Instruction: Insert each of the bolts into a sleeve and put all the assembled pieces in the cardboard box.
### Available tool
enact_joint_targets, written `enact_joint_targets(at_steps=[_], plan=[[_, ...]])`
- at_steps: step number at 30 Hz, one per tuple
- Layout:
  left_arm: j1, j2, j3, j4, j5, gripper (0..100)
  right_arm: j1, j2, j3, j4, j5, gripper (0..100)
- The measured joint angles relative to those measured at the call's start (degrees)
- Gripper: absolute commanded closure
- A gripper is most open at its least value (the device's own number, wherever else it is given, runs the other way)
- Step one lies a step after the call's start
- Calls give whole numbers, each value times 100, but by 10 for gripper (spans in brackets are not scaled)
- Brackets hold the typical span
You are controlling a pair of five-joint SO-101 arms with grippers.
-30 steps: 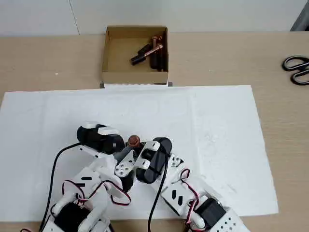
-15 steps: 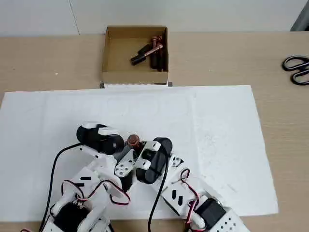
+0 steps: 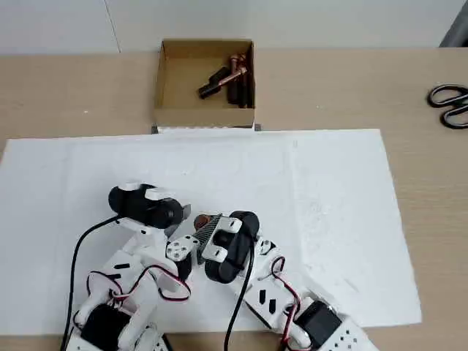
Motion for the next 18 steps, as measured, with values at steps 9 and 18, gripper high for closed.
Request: enact_joint_targets(at_steps=[9,18], plan=[[-9,53,-484,9,70,805,97,-9,0,211,0,995],[-62,62,-633,9,88,928,114,-9,0,229,0,995]])
